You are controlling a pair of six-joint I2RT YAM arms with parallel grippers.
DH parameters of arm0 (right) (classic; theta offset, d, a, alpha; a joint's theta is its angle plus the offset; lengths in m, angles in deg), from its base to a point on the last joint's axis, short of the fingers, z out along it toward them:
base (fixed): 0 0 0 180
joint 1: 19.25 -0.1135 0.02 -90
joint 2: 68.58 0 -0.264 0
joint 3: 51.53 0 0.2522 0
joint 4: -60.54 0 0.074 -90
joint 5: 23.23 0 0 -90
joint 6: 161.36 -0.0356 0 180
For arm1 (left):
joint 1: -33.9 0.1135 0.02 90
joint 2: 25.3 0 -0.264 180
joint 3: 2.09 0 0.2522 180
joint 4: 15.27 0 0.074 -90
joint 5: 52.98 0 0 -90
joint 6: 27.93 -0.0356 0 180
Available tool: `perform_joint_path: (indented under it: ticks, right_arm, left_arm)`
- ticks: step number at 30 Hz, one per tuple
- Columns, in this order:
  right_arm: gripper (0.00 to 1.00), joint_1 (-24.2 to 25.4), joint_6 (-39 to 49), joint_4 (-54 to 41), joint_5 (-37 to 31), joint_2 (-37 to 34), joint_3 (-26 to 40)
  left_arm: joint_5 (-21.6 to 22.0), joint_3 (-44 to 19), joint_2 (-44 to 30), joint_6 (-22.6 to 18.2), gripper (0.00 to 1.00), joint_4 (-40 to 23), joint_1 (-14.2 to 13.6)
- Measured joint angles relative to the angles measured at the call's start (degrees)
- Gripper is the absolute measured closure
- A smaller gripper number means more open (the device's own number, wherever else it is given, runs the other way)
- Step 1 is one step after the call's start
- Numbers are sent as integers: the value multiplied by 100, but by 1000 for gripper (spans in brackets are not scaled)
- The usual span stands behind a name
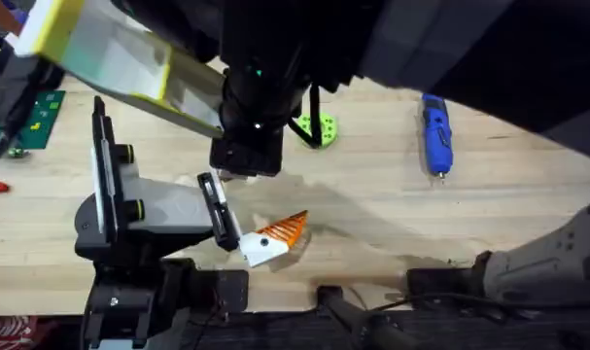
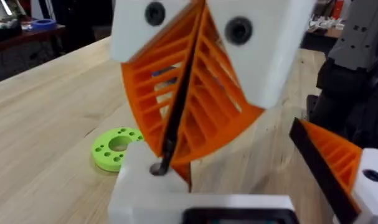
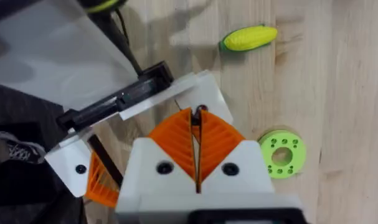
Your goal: Pick up the gripper from the table and insert it into the empty holder that is missing its gripper. Then pick up a screw, insert it into the mounting hole, and use the screwdriver to tighten it. Finally, clean up the table by picking up the vegetable and placing it into the bucket.
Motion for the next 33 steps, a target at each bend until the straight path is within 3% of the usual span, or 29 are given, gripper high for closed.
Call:
perform_joint_path:
  ticks: [33]
  right_arm:
    - [987, 71, 0, 1, 105, -224, 72]
  left_arm:
    - [-11, 0, -4, 86, 15, -8, 5]
